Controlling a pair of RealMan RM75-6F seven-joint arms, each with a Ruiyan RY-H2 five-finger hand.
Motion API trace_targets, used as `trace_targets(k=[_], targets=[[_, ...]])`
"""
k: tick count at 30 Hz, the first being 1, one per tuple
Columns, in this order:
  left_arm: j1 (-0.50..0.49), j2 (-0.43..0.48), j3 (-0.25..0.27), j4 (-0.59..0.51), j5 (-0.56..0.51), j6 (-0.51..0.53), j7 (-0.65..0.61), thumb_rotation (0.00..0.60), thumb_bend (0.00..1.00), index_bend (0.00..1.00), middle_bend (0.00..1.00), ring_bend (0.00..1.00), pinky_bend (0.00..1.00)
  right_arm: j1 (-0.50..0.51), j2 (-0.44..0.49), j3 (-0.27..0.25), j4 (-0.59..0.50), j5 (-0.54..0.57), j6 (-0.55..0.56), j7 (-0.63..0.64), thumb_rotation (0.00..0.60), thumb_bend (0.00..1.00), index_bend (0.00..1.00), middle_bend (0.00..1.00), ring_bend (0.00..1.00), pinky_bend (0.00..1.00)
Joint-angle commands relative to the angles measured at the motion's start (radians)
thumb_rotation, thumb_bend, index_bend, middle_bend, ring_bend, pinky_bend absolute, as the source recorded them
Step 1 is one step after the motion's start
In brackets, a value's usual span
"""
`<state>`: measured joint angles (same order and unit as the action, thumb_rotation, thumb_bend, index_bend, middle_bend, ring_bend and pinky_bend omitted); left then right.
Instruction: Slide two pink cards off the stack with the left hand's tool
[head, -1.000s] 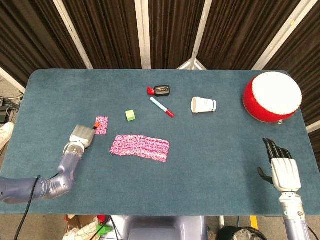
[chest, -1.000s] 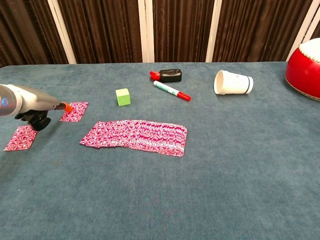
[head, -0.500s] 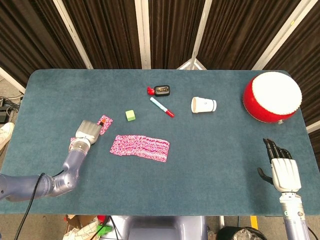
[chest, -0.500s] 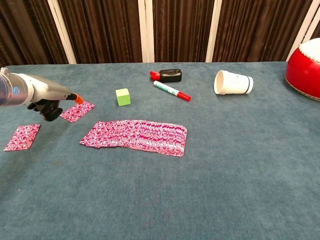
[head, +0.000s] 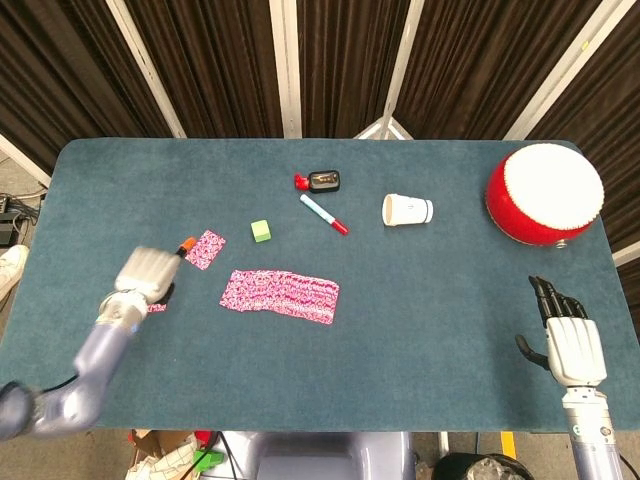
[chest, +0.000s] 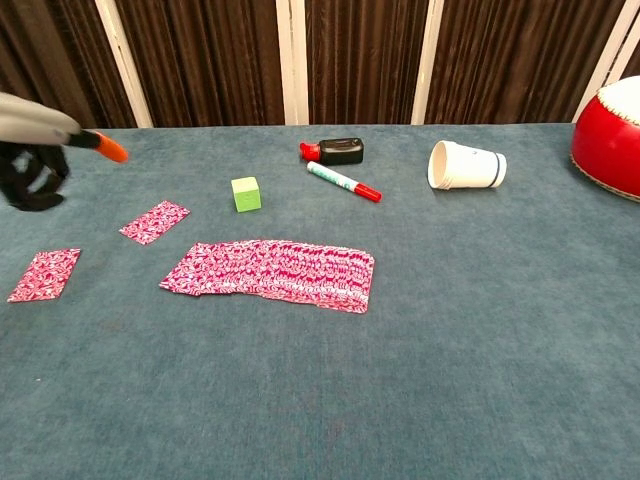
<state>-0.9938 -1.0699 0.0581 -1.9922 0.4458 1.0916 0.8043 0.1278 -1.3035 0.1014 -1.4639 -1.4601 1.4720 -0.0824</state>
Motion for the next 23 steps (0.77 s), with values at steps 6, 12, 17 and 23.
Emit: trace_targets(k=[6, 12, 17, 23], targets=[[0.352, 0.161, 0.157, -0.074, 0.577, 0.218, -0.341, 0.600, 0.43, 0.00, 0.13, 0.15, 0.32, -0.003, 0.008, 0.001, -0.015, -0.010, 0.012, 0.007, 0.600, 0.28, 0.01, 0.15, 0.23, 0.24], [0.553, 0.105, 0.216, 0.082, 0.875, 0.406, -0.523, 0.600, 0.42, 0.02, 0.05, 0.07, 0.25, -0.006, 0.010, 0.000, -0.017, -0.018, 0.022, 0.014, 0.600, 0.28, 0.01, 0.15, 0.23, 0.24], [0.662, 0.052, 0.222, 0.170, 0.962, 0.500, -0.565, 0.600, 0.42, 0.03, 0.03, 0.06, 0.24, -0.006, 0.012, 0.000, -0.015, -0.033, 0.033, 0.025, 0.600, 0.28, 0.01, 0.15, 0.23, 0.24], [0.730, 0.021, 0.204, 0.220, 1.020, 0.557, -0.597, 0.600, 0.42, 0.03, 0.03, 0.06, 0.24, -0.005, 0.012, -0.004, -0.010, -0.043, 0.035, 0.035, 0.600, 0.28, 0.01, 0.15, 0.23, 0.24]])
